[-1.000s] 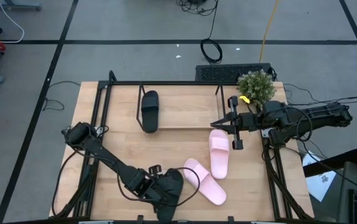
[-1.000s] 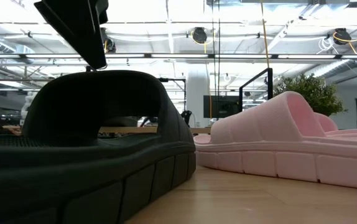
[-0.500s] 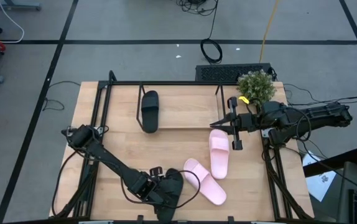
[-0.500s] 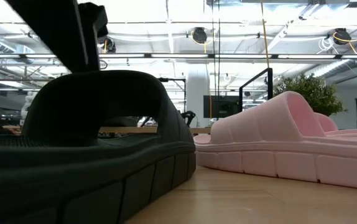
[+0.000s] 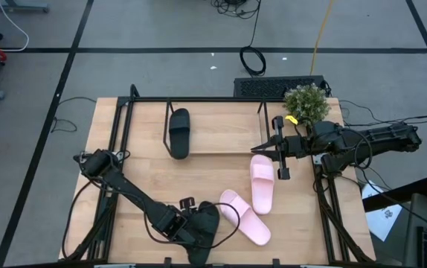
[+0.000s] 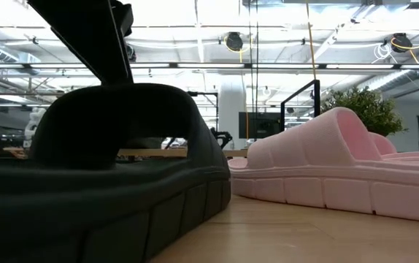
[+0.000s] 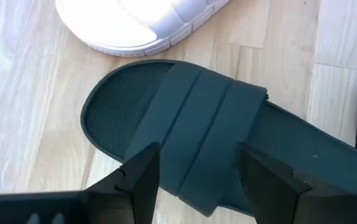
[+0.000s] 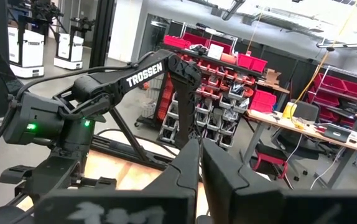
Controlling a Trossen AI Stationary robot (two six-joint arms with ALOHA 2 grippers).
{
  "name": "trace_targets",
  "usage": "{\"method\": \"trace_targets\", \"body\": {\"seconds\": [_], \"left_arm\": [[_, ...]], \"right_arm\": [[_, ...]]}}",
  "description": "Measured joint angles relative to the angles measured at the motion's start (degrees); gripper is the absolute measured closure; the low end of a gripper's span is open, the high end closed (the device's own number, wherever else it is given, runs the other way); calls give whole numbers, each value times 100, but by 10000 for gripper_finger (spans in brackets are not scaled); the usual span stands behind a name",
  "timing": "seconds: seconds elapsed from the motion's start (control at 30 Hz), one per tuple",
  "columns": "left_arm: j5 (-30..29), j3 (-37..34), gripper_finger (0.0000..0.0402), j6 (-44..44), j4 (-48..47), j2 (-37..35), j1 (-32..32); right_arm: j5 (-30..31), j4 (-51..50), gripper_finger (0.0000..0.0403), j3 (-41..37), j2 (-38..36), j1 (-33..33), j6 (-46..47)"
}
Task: Pick and place slides into the shelf
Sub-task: Put the black slipper on the shelf
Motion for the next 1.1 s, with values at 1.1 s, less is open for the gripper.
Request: {"method": "trace_targets", "body": {"seconds": [1.1], "left_arm": [[8,22,199,236,-96,0,-111]], "right_arm": [[4,-12,394,-166,2,0,-107]]}}
